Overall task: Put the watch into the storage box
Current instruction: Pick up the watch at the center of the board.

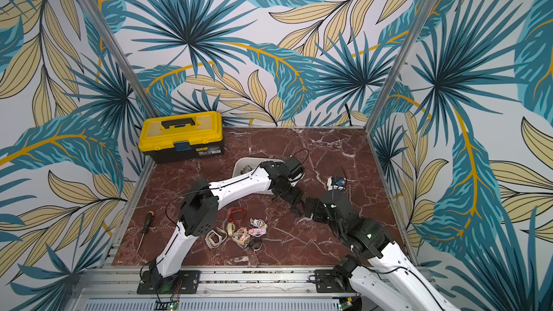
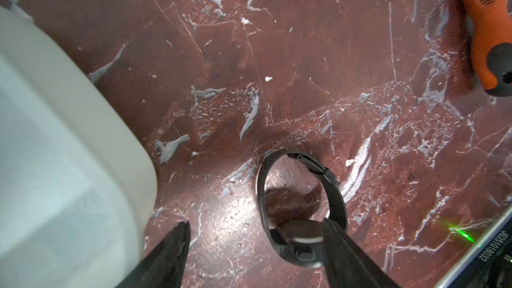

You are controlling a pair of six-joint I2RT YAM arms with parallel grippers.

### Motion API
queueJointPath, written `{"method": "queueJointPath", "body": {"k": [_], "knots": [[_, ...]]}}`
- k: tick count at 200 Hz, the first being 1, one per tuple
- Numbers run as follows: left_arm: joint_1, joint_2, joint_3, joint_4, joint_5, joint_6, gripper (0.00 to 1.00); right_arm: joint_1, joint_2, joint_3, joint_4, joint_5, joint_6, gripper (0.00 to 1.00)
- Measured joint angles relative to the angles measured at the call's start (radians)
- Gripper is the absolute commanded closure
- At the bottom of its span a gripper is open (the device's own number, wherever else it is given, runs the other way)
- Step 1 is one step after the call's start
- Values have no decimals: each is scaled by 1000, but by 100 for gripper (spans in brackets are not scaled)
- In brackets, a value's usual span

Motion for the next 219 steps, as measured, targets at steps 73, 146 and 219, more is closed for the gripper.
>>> {"method": "queueJointPath", "body": {"k": [73,146,219], "knots": [[0,32,7,-30,7,-3,43,0,0,0,0,1,-4,3],[-2,36,7,-26,32,2,56,0,11,0,1,16,-9,3],[-18,55,7,-26,49,0,75,0,29,0,8,17,-16,3]]}}
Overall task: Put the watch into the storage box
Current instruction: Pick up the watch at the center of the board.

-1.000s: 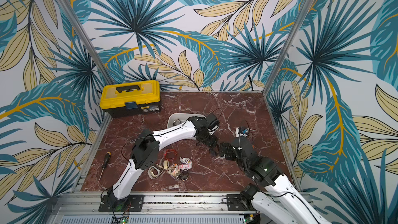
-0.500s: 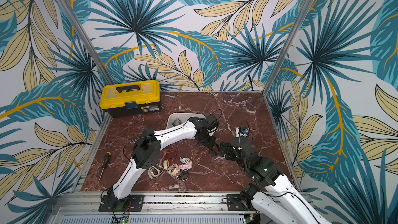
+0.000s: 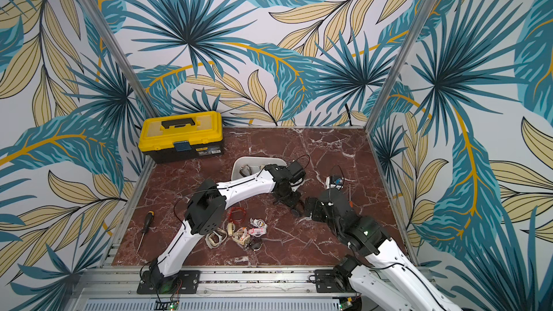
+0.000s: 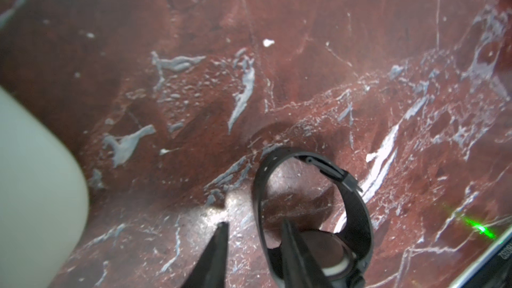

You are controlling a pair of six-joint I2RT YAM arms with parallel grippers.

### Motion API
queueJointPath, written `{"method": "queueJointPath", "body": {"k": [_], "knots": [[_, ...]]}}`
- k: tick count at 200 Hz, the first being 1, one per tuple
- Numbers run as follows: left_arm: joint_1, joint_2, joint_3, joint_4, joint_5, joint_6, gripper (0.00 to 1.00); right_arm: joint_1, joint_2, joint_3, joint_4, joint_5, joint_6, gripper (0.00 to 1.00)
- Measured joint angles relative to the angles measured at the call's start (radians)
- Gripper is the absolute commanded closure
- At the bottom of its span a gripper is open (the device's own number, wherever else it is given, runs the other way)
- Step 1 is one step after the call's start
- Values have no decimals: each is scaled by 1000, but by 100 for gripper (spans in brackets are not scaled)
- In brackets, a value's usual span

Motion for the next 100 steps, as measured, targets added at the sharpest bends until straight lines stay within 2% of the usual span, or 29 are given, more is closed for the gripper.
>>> {"method": "queueJointPath", "body": {"k": [53,100], "knots": [[-7,1,0,-1,10,7,93,0,0,0,0,5,0,3],[-8,-6,0,-12,7,6,95,0,-21,-2,10,-66,-32,3]]}}
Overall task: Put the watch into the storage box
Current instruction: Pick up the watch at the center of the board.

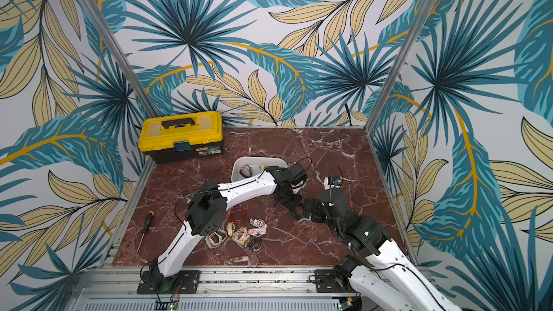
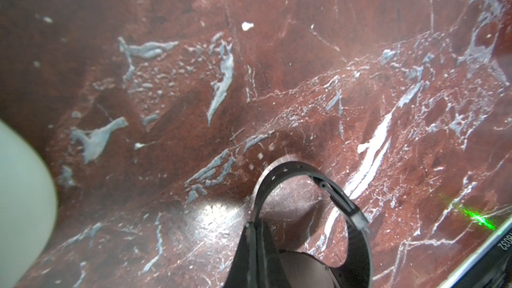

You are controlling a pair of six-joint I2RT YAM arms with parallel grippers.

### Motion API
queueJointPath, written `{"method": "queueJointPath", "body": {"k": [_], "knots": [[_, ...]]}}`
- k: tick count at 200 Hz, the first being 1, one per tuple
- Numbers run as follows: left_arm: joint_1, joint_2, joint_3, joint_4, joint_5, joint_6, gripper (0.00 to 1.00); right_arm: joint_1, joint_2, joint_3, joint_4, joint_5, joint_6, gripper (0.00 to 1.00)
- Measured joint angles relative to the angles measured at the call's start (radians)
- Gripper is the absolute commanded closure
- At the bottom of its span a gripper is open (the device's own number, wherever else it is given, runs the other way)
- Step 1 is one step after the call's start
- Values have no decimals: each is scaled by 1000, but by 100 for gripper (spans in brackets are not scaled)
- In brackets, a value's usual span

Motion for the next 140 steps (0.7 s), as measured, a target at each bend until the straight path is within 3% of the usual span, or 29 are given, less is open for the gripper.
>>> {"method": "queueJointPath", "body": {"k": [31,77,108,140], "knots": [[0,-64,-2,-25,-8,-6,95,0,-61,-9,36,-66,-29,3],[39,-287,-11,-53,-43,-8,95,0,-96,-9,47,-99,-59,3],[173,-409,-78,-56,-74,-2,95,0,-93,-9,47,-110,-70,3],[330,-417,-153,-57,-113,11,95,0,-63,-9,51,-119,-73,3]]}}
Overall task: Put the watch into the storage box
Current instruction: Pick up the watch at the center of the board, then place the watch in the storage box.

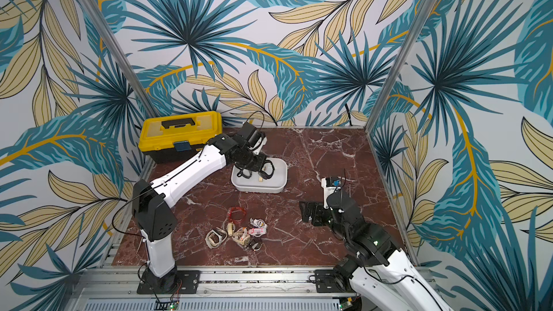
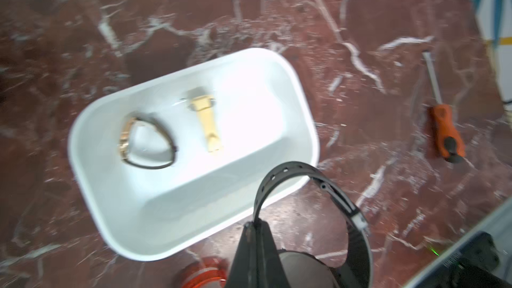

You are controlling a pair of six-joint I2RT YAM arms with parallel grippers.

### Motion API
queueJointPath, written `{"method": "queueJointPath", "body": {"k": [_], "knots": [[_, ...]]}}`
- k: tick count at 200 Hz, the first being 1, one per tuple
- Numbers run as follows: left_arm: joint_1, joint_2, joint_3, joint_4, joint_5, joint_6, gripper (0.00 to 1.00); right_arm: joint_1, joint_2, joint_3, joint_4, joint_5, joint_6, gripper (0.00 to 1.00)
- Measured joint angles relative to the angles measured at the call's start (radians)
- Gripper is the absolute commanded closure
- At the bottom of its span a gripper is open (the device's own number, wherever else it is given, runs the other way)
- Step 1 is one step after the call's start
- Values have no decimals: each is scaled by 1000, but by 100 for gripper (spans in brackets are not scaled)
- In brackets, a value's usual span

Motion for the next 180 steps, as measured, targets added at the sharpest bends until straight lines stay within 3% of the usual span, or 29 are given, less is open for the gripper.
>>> {"method": "queueJointPath", "body": {"k": [33,117,180], "knots": [[67,18,-62,2,-26,12,96,0,29,0,12,-7,0,3],[73,122,-102,58,-73,22,95,0,58,0,45,-13,0,3],[80,126,-116,75,-125,22,95,0,76,-4,57,-17,0,3]]}}
